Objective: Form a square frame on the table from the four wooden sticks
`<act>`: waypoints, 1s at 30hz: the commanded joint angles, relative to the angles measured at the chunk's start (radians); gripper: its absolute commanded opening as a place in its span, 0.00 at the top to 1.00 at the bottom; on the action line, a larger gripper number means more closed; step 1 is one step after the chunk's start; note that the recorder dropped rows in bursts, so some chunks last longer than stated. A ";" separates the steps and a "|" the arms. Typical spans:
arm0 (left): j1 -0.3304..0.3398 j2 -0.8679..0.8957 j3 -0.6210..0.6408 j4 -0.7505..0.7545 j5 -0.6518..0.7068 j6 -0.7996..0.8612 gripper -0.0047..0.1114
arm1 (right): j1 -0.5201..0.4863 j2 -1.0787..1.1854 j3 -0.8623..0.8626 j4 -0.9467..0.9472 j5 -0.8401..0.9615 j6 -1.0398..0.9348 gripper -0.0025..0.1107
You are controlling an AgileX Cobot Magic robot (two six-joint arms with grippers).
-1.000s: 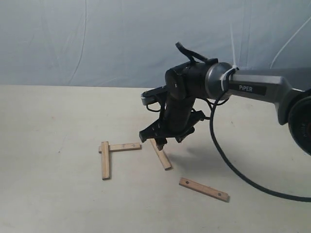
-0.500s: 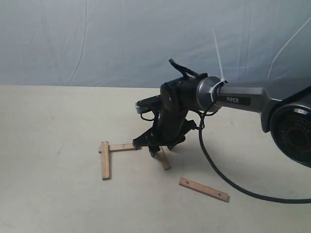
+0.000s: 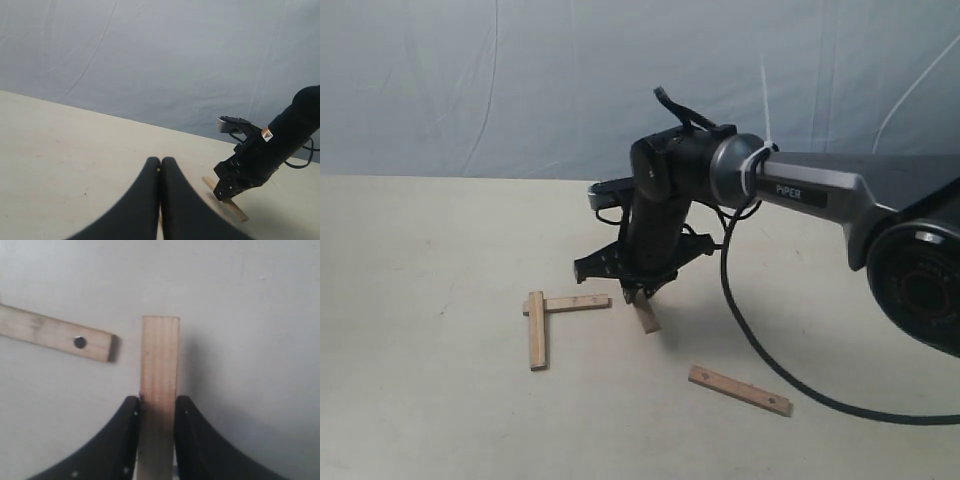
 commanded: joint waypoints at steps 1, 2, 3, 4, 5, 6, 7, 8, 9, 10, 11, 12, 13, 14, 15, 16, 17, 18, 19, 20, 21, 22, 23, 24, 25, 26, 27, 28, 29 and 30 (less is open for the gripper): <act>0.005 -0.006 0.005 -0.019 0.004 -0.004 0.96 | 0.052 -0.013 -0.015 -0.024 -0.027 0.133 0.99; 0.005 -0.006 0.005 -0.019 0.004 -0.004 0.96 | 0.063 -0.013 -0.015 -0.024 -0.037 0.147 0.99; 0.005 -0.006 0.005 -0.020 0.004 -0.004 0.96 | 0.072 -0.013 -0.015 -0.024 -0.046 0.164 0.99; 0.005 -0.006 0.005 -0.023 0.006 -0.004 0.96 | 0.081 -0.013 -0.015 -0.024 -0.054 0.177 0.99; 0.005 -0.006 0.005 -0.023 0.006 -0.004 0.96 | 0.090 -0.013 -0.015 -0.027 -0.062 0.190 0.99; 0.005 -0.006 0.005 -0.022 0.008 -0.004 0.96 | 0.099 -0.013 -0.015 -0.034 -0.066 0.204 0.99; 0.005 -0.006 0.005 -0.022 0.008 -0.004 0.96 | 0.104 -0.011 -0.015 -0.043 -0.067 0.216 0.99; 0.005 -0.006 0.005 -0.022 0.008 -0.004 0.96 | 0.110 -0.006 -0.015 -0.065 -0.067 0.235 0.99; 0.005 -0.006 0.005 -0.022 0.009 -0.004 0.96 | 0.115 -0.004 -0.015 -0.087 -0.060 0.262 0.99; 0.005 -0.006 0.005 -0.022 0.011 -0.004 0.96 | 0.119 0.003 -0.015 -0.104 -0.056 0.284 0.99; 0.005 -0.006 0.005 -0.022 0.012 -0.004 0.96 | 0.122 0.008 -0.015 -0.112 -0.053 0.294 0.99; 0.005 -0.006 0.005 -0.022 0.014 -0.004 0.96 | 0.122 0.016 -0.015 -0.112 -0.059 0.295 0.99; 0.005 -0.006 0.005 -0.022 0.014 -0.004 0.96 | 0.122 0.023 -0.015 -0.112 -0.064 0.295 0.99; 0.005 -0.006 0.005 -0.022 0.016 -0.004 0.96 | 0.122 0.028 -0.015 -0.112 -0.069 0.301 0.99; 0.005 -0.006 0.005 -0.022 0.016 -0.004 0.96 | 0.122 0.036 -0.015 -0.119 -0.069 0.319 0.99; 0.005 -0.006 0.005 -0.022 0.016 -0.004 0.96 | 0.122 0.038 -0.015 -0.130 -0.069 0.329 0.99; 0.005 -0.006 0.005 -0.022 0.016 -0.004 0.96 | 0.122 0.045 -0.015 -0.149 -0.067 0.343 0.99; 0.005 -0.006 0.005 -0.022 0.016 -0.004 0.96 | 0.122 0.047 -0.015 -0.169 -0.067 0.353 0.99; 0.005 -0.006 0.005 -0.022 0.016 -0.004 0.96 | 0.122 0.052 -0.015 -0.183 -0.067 0.368 0.99; 0.005 -0.006 0.005 -0.022 0.016 -0.004 0.96 | 0.122 0.054 -0.015 -0.186 -0.067 0.373 0.99; 0.005 -0.006 0.005 -0.022 0.016 -0.004 0.96 | 0.122 0.056 -0.015 -0.190 -0.072 0.380 0.99; 0.005 -0.006 0.005 -0.022 0.016 -0.004 0.96 | 0.122 0.056 -0.015 -0.194 -0.074 0.384 0.99; 0.005 -0.006 0.005 -0.022 0.016 -0.004 0.96 | 0.122 0.055 -0.015 -0.196 -0.074 0.384 0.99; 0.005 -0.006 0.005 -0.022 0.016 -0.004 0.96 | 0.122 0.053 -0.015 -0.196 -0.074 0.384 0.99; 0.005 -0.006 0.005 -0.022 0.016 -0.004 0.96 | 0.119 0.043 -0.015 -0.198 -0.067 0.384 0.99; 0.005 -0.006 0.005 -0.022 0.016 -0.004 0.96 | 0.114 0.019 -0.015 -0.200 -0.054 0.381 0.99; 0.005 -0.006 0.005 -0.022 0.016 -0.004 0.96 | 0.109 0.006 -0.015 -0.202 -0.043 0.376 0.99; 0.005 -0.006 0.005 -0.022 0.016 -0.004 0.96 | 0.105 -0.012 -0.015 -0.215 -0.025 0.374 0.99; 0.005 -0.006 0.005 -0.022 0.018 -0.004 0.96 | 0.100 -0.033 -0.015 -0.234 -0.005 0.374 0.99; 0.005 -0.006 0.005 -0.022 0.023 -0.004 0.96 | 0.091 -0.069 -0.013 -0.284 0.046 0.374 0.99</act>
